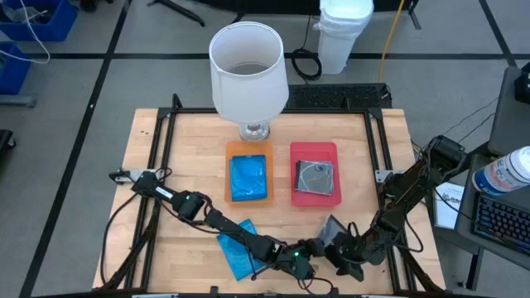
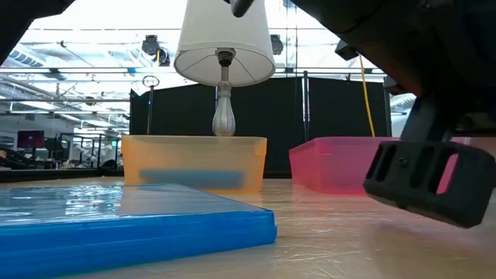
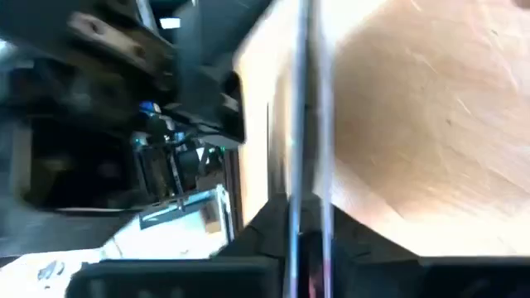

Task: Pick & place jewel cases by type
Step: Put the black CD case into the red bin

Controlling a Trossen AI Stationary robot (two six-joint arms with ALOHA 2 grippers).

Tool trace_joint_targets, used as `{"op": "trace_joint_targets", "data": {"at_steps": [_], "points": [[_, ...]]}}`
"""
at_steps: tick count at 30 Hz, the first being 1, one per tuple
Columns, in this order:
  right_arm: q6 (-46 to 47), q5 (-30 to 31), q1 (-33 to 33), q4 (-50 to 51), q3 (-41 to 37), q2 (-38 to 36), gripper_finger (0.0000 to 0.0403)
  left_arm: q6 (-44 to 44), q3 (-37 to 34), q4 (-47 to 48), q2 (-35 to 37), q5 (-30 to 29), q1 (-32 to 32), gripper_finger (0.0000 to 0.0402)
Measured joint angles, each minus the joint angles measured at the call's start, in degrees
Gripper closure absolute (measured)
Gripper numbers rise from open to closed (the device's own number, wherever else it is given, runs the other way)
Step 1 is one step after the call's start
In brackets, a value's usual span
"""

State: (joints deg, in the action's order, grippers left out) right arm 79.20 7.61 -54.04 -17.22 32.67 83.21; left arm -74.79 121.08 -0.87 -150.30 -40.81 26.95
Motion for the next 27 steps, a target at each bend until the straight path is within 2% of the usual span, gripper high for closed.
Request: {"op": "trace_joint_targets", "data": {"at_steps": [1,3,7,10,13,15,19,23,27], "points": [[-0.78,-0.03,-0.01,-0.84,0.00,-0.36,0.0234,-0.25,0.00,0.09,0.00,-0.76,0.07,0.0378],[-2.65,0.51,-0.02,-2.29,0.00,-1.27,0.0234,-0.11,0.00,-0.53,0.01,-2.72,0.15,0.0383],[-9.28,5.78,-0.02,-4.11,0.00,-5.32,0.0234,-2.24,0.00,-3.96,0.11,-9.13,-0.11,0.0359],[-18.57,10.39,-0.45,-4.79,1.41,-8.67,0.0234,-3.47,0.02,-4.44,0.17,-13.44,-0.34,0.0351],[-30.64,14.30,-1.58,-1.45,5.16,-10.88,0.0234,-4.04,0.02,-6.54,0.18,-16.82,-0.49,0.0369],[-37.70,17.32,-2.61,3.24,8.99,-11.31,0.0234,-3.89,0.04,-7.28,0.28,-17.96,-0.62,0.0384],[-46.07,25.47,-5.13,17.42,19.73,-9.03,0.0234,-4.81,0.09,-11.01,0.28,-20.31,-0.44,0.0379],[-49.02,35.12,-7.77,30.55,30.39,-4.61,0.0234,-12.64,0.09,-19.20,0.28,-26.46,0.47,0.0361],[-47.83,47.09,-10.17,38.45,36.72,-1.13,0.0239,-12.15,0.07,-21.21,1.69,-27.13,0.95,0.0380]]}}
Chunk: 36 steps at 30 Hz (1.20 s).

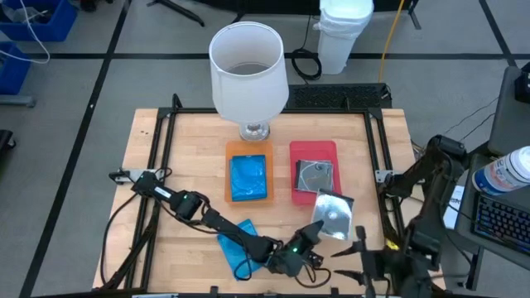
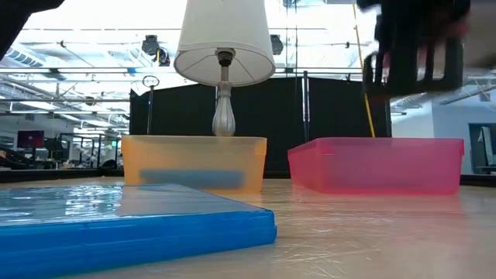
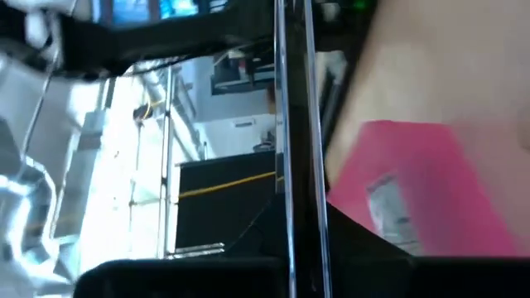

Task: Pick & place jewel cases by type
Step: Put the black CD case into the red bin

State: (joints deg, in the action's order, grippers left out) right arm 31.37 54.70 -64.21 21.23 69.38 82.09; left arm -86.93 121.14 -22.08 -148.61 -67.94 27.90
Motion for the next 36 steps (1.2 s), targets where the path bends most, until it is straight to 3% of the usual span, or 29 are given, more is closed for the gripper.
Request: {"op": "trace_joint_targets", "data": {"at_steps": [3,7,10,13,22,29,32,36], "points": [[2.71,6.33,-1.65,1.81,1.84,1.09,0.0256,-0.09,0.02,-4.08,1.57,-0.34,-0.01,0.0383],[3.00,8.55,-4.44,2.67,2.56,0.27,0.0291,1.26,0.02,-4.93,3.38,-0.65,-0.78,0.0376],[4.18,8.83,-6.41,6.47,2.56,-0.18,0.0319,2.90,0.02,-2.00,4.47,-0.70,-1.62,0.0362],[4.98,10.52,-7.72,9.44,2.56,-0.17,0.0344,5.80,0.02,3.94,6.01,-1.10,-1.81,0.0374],[5.34,11.46,-9.71,10.36,2.49,-0.18,0.0384,16.91,-0.02,28.67,14.19,-4.05,-1.39,0.0376],[5.47,11.30,-9.79,10.31,2.43,0.87,0.0385,35.13,-0.02,59.83,27.74,-3.22,1.07,0.0383],[5.39,11.25,-9.79,10.38,2.41,1.31,0.0385,44.81,-0.02,71.24,35.34,1.97,2.39,0.0382],[5.45,11.27,-9.48,10.26,1.82,1.24,0.0385,57.72,0.00,81.57,44.58,21.37,3.52,0.0383]]}}
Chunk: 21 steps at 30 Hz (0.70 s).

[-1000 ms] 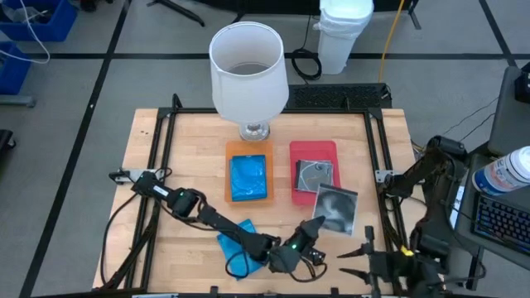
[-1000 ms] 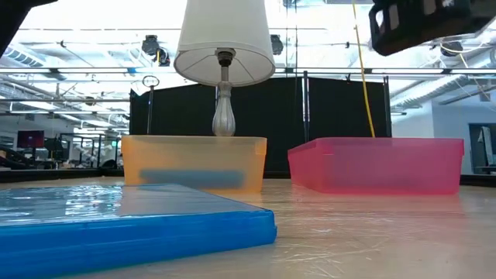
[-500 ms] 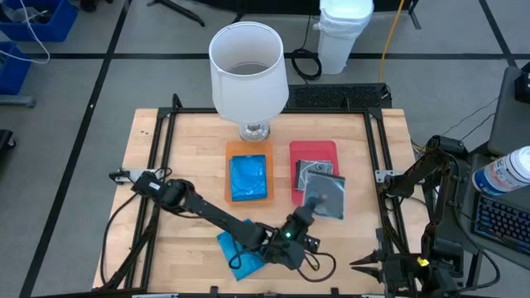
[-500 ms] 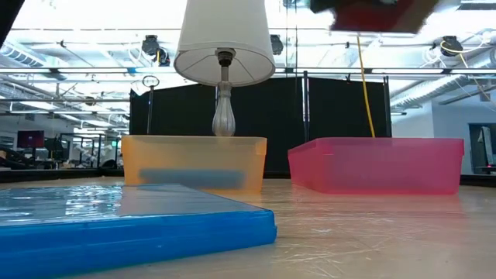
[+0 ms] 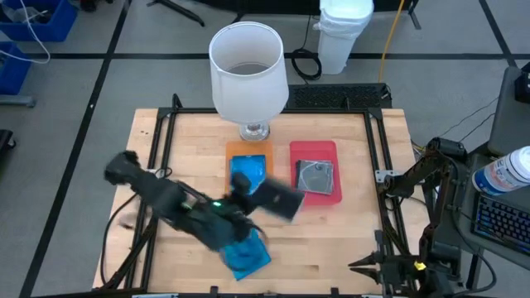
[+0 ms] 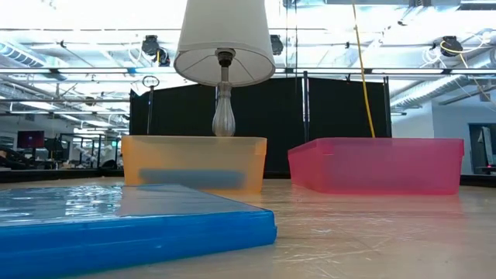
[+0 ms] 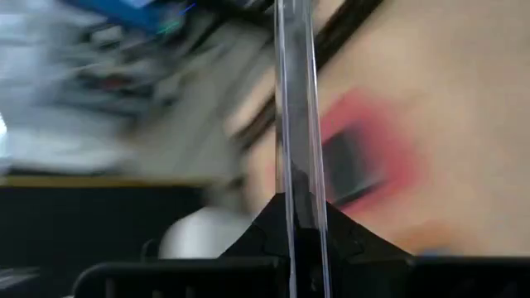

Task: Pick & place jewel cases by type
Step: Put the black CD case into the red bin

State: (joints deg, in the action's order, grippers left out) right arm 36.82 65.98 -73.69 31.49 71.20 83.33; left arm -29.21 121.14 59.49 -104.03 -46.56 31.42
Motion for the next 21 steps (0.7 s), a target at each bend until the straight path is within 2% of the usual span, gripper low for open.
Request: {"op": "trace_joint_targets", "data": {"at_steps": [3,5,8,13,21], "points": [[-0.02,0.00,0.87,0.04,-1.47,0.02,0.0385,8.34,0.00,2.71,5.16,14.06,0.09,0.0383],[-0.29,-0.05,1.96,-0.69,-2.89,0.02,0.0385,12.08,0.04,3.00,7.08,19.57,0.14,0.0383],[-3.91,-0.20,4.13,-3.89,-5.70,0.04,0.0385,14.25,0.04,3.09,7.76,24.47,0.86,0.0380],[-17.31,0.34,7.98,-15.21,-11.38,0.02,0.0385,14.42,-0.37,-1.26,6.94,25.65,2.73,0.0383],[-35.79,14.91,12.91,-39.69,-22.06,0.02,0.0376,7.92,-7.93,-16.62,6.69,24.13,3.65,0.0380]]}}
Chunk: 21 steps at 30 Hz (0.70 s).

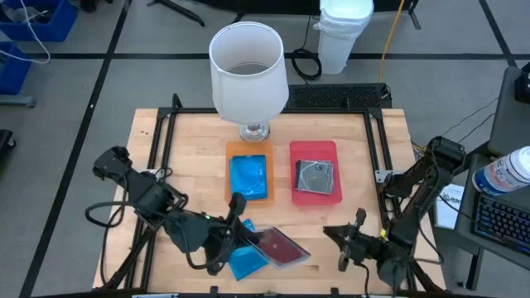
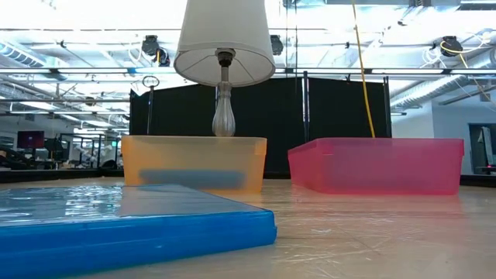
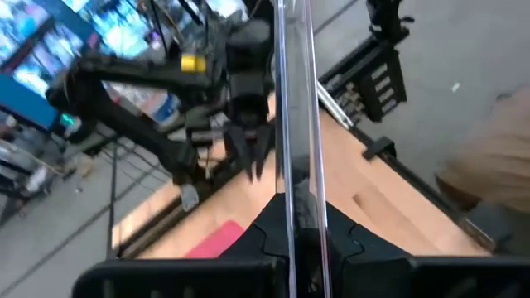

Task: Pick & place jewel cases by type
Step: Put the black CD case into the red bin

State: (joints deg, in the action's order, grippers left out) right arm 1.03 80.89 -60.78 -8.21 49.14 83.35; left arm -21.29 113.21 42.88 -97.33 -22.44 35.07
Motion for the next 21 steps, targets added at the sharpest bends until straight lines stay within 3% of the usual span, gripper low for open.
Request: {"op": "trace_joint_targets", "data": {"at_steps": [5,11,14,21], "points": [[-16.06,-0.99,2.67,-18.44,-4.30,0.00,0.0324,-4.90,-5.60,-8.83,-0.23,-0.10,-0.07,0.0383],[-35.05,-10.71,5.82,-35.02,-6.11,-0.02,0.0234,-12.64,-10.09,-16.93,-0.12,-0.11,-0.02,0.0374],[-42.17,-10.04,6.12,-41.53,-6.13,-0.02,0.0199,-13.37,-10.28,-18.87,-0.15,-0.15,-0.16,0.0383],[-55.29,-17.16,6.87,-52.83,-6.13,-0.04,0.0173,-16.85,-10.26,-22.22,-0.07,-0.15,-1.52,0.0378]]}}
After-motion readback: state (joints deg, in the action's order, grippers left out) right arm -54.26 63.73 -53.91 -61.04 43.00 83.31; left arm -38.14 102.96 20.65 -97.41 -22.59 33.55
